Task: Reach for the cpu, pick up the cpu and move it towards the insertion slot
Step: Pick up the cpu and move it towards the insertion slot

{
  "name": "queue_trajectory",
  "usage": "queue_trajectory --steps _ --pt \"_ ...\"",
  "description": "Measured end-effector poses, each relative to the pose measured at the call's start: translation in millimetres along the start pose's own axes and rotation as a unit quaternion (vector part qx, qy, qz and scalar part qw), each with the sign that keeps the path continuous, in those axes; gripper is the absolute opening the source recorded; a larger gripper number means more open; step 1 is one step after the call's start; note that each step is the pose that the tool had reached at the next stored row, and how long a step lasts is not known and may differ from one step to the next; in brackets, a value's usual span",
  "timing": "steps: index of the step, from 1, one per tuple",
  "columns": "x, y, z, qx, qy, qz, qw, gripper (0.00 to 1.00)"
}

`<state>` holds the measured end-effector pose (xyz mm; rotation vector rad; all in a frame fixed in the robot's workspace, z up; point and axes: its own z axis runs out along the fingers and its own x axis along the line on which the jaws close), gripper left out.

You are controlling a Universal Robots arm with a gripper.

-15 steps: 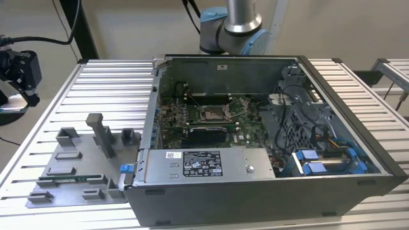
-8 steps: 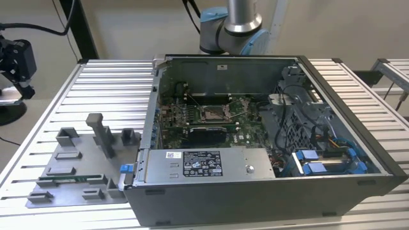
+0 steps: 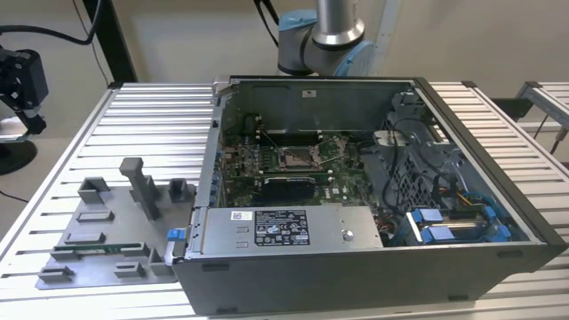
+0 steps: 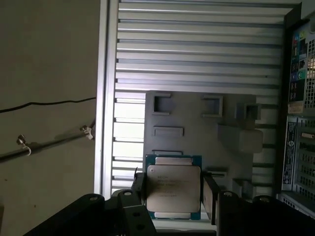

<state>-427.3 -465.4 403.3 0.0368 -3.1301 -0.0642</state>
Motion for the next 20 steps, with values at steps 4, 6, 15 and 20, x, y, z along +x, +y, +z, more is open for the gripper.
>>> queue_trajectory --steps 4,6,15,20 --pt "0.0 0.0 -0.1 0.0 0.0 0.0 1.0 0.0" --pt "0.0 0.0 -0.1 0.0 0.0 0.0 1.0 0.0" --pt "-6.1 -0.1 -0.2 0.0 0.0 0.0 1.0 0.0" --pt "-13.4 -0.3 -0.3 0.0 0.0 0.0 1.0 0.0"
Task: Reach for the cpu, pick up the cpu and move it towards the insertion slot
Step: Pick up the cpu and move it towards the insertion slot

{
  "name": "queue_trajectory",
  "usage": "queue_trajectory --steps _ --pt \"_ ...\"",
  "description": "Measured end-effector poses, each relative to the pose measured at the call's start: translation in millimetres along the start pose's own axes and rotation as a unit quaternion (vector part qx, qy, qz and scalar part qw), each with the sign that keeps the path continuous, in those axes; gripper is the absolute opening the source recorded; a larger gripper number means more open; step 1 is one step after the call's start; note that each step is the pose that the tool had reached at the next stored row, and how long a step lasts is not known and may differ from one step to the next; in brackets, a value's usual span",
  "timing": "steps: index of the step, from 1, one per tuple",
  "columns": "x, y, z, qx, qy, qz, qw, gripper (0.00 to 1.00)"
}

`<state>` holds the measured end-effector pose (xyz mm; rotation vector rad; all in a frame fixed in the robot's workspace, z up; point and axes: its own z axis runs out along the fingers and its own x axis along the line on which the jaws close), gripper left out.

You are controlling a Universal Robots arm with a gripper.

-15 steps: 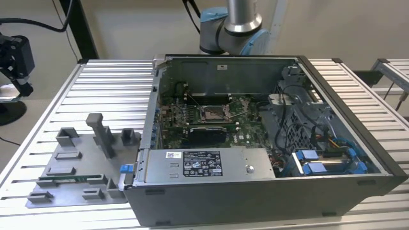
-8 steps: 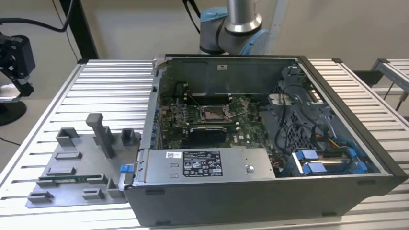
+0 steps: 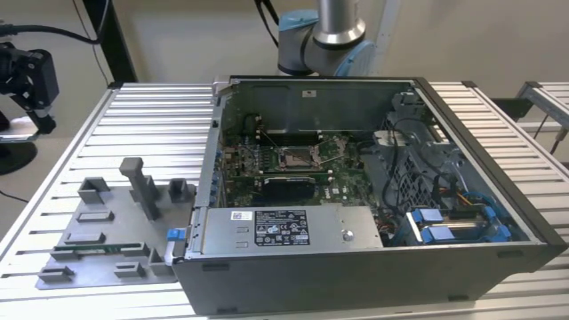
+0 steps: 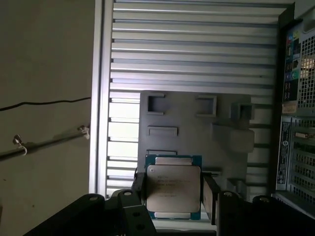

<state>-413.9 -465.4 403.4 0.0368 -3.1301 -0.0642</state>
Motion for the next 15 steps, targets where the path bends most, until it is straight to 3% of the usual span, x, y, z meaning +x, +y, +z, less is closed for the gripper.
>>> queue_trajectory --steps 10,15 --pt "-15.9 -0.4 -0.1 0.0 0.0 0.0 1.0 0.0" --pt "-27.9 -0.6 -0.3 0.0 0.0 0.0 1.0 0.0"
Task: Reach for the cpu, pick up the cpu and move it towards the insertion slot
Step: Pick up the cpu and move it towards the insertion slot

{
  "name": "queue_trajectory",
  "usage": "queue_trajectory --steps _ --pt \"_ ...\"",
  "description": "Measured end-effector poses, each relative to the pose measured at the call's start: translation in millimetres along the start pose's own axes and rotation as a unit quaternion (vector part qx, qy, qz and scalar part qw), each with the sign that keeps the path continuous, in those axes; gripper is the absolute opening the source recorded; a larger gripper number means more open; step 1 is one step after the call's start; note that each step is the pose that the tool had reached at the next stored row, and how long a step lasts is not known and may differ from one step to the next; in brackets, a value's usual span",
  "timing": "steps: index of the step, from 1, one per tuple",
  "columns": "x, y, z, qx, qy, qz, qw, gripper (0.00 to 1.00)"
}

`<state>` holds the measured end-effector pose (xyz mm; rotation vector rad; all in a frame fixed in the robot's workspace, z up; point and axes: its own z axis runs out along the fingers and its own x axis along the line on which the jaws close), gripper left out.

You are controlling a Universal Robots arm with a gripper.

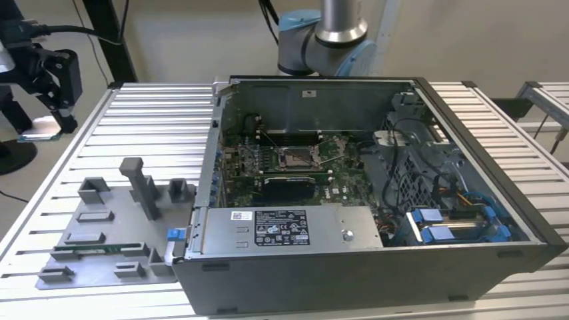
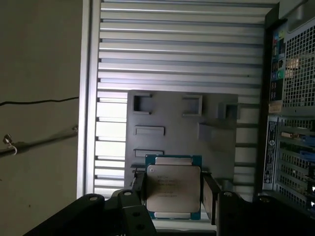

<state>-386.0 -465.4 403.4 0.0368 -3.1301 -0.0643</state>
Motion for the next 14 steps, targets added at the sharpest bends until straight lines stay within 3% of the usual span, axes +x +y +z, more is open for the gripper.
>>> queue_trajectory --steps 14 --pt "-34.1 -0.8 -0.4 0.0 0.0 0.0 1.0 0.0"
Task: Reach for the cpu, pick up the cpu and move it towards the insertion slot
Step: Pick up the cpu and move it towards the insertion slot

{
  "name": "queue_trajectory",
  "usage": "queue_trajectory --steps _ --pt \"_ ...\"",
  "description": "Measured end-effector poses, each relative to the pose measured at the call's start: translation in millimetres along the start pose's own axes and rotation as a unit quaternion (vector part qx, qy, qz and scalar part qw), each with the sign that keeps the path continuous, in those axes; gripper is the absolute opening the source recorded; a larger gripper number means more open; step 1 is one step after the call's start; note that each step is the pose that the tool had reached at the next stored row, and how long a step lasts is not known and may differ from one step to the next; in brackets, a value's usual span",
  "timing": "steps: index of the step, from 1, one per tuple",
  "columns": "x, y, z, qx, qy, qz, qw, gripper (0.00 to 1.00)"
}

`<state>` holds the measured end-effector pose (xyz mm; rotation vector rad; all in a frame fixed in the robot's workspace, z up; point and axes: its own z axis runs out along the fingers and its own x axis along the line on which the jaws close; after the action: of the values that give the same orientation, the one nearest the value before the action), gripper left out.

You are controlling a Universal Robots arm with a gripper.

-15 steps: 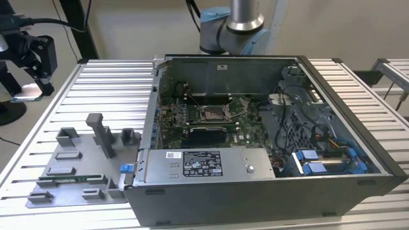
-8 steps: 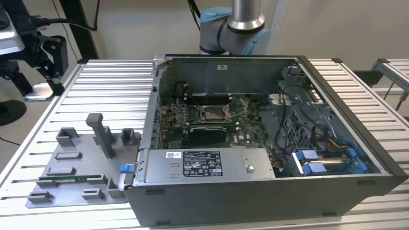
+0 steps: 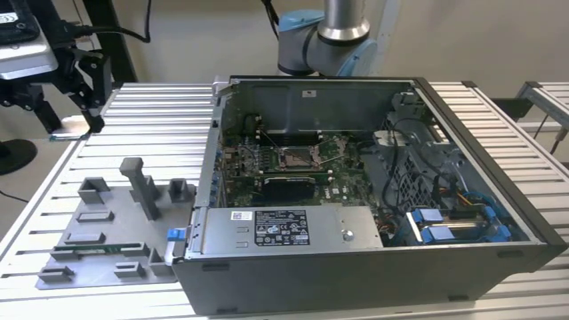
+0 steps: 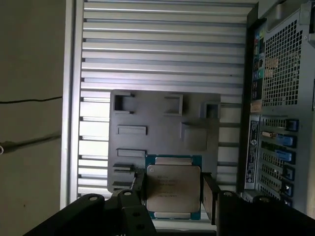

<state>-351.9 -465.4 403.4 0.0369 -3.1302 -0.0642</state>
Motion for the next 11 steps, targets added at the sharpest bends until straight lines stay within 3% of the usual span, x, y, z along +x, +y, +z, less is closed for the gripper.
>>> queue_trajectory --steps 11 --pt "-24.7 -0.6 -0.3 0.0 0.0 0.0 1.0 0.0"
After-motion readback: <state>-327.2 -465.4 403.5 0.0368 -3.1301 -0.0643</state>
